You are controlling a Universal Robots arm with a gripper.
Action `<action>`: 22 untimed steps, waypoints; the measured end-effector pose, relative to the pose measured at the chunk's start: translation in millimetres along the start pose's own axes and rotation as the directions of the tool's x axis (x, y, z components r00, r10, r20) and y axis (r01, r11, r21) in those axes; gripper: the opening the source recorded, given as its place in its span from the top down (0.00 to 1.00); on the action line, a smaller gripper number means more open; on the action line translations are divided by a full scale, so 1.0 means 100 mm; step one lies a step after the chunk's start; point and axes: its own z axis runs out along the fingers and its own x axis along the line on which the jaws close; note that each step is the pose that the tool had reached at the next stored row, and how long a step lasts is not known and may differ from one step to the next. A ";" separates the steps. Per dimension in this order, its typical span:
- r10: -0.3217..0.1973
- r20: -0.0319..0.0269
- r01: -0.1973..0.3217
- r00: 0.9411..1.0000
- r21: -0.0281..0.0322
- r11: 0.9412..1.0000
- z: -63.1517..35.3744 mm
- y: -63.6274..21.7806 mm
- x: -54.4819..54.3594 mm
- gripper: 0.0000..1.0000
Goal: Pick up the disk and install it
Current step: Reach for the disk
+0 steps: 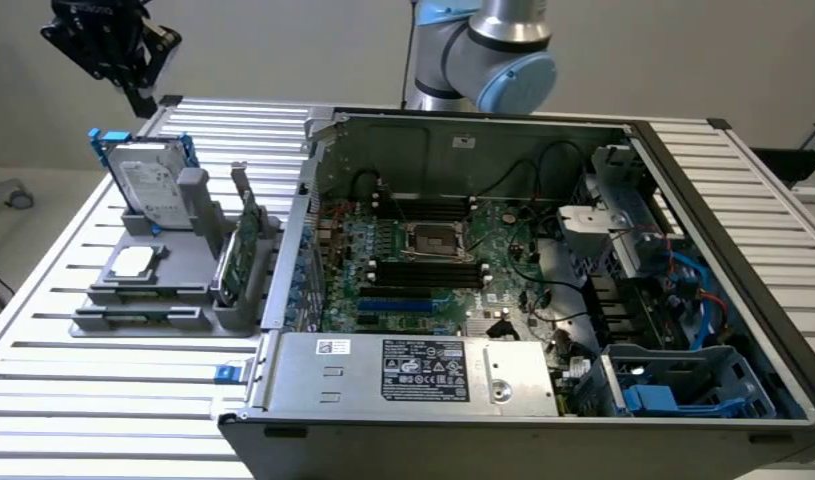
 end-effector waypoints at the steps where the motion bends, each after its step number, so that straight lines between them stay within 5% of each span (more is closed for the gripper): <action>1: -0.001 0.000 0.001 1.000 0.000 1.000 0.003 0.012 0.03 0.89; 22: -0.057 -0.002 0.057 0.998 0.002 0.998 0.063 0.229 0.48 0.89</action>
